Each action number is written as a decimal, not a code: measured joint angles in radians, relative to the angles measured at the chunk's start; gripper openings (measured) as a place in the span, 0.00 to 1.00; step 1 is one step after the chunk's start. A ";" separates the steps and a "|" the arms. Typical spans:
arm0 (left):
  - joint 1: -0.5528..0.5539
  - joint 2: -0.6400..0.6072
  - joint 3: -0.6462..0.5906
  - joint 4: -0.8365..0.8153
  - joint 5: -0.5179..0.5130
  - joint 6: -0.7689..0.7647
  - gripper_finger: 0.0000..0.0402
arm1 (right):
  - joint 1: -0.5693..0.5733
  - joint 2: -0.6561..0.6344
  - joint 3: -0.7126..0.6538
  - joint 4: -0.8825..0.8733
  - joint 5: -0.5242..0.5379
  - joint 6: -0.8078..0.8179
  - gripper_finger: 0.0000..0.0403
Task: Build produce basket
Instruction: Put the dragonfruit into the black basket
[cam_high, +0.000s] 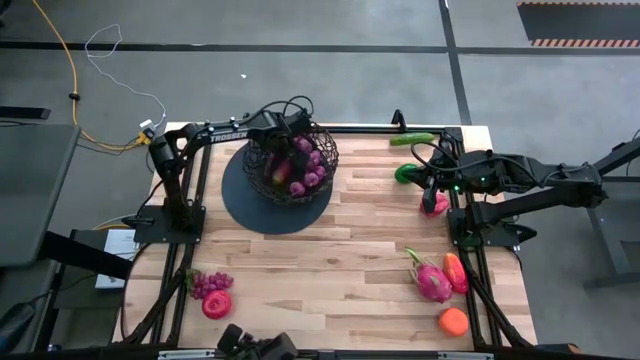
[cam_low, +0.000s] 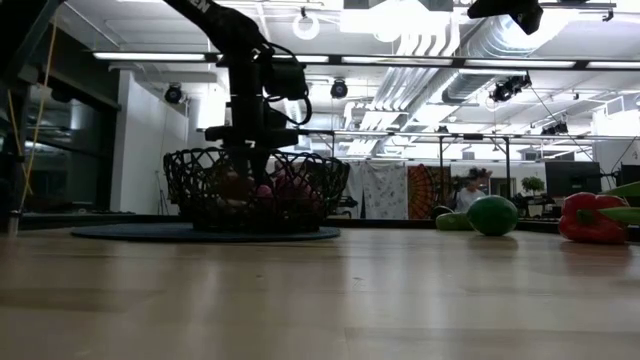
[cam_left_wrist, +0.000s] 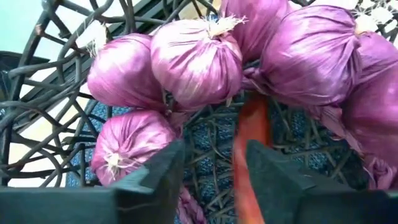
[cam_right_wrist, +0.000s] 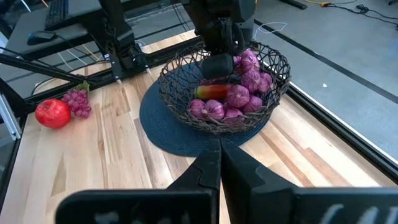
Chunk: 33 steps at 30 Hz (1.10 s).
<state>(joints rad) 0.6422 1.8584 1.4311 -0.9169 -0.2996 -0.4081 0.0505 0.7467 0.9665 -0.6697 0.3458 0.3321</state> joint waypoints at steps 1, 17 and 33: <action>0.000 0.000 0.000 0.000 0.001 0.006 0.44 | 0.000 0.000 0.000 0.000 0.000 0.000 0.00; -0.047 -0.289 0.060 0.064 0.203 0.079 0.58 | 0.000 0.000 0.000 0.041 0.001 -0.057 0.00; -0.560 -0.977 -0.569 0.965 0.065 0.211 0.57 | 0.000 0.000 0.000 0.125 0.039 -0.039 0.00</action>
<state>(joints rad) 0.0821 0.8810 0.8617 0.0478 -0.2347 -0.1974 0.0505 0.7471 0.9665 -0.5449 0.3843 0.2927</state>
